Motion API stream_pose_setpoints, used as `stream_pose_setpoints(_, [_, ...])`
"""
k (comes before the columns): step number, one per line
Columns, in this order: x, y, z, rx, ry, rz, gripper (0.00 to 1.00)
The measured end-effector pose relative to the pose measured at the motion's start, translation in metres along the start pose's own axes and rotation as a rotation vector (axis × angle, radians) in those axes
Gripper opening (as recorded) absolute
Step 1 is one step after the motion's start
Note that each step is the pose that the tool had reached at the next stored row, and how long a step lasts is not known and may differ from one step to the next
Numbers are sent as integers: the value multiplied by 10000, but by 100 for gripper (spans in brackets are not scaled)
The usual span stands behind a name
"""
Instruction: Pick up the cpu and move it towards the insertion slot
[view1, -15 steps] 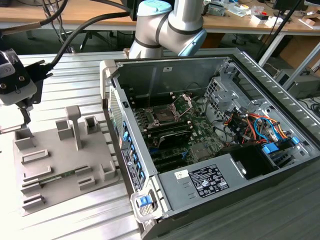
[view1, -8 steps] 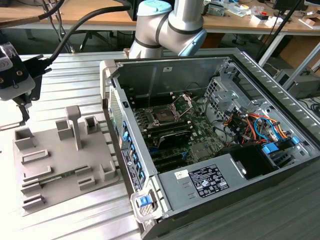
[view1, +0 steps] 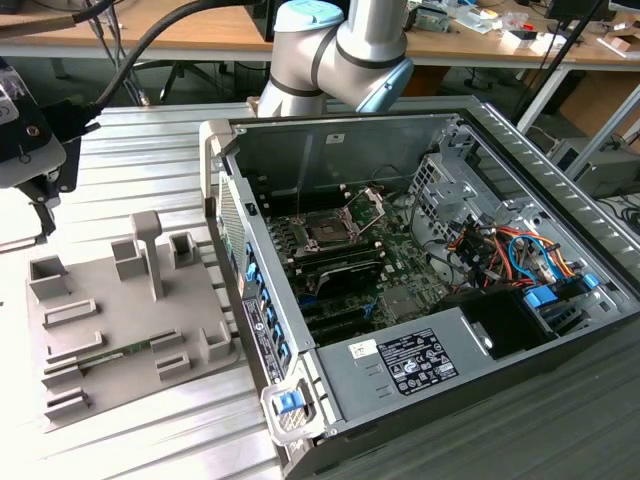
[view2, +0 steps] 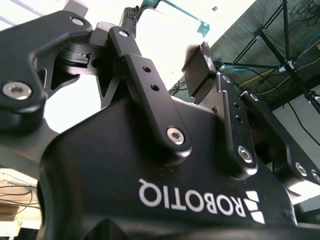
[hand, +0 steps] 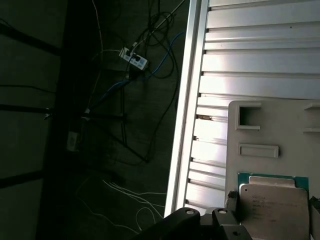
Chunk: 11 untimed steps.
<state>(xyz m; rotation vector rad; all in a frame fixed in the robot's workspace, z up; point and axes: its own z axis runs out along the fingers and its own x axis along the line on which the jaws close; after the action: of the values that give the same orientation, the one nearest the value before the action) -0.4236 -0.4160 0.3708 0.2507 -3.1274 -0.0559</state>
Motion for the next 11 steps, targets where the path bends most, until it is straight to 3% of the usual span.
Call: stream_pose_setpoints(11, [0,4,-101,0,0,0,55])
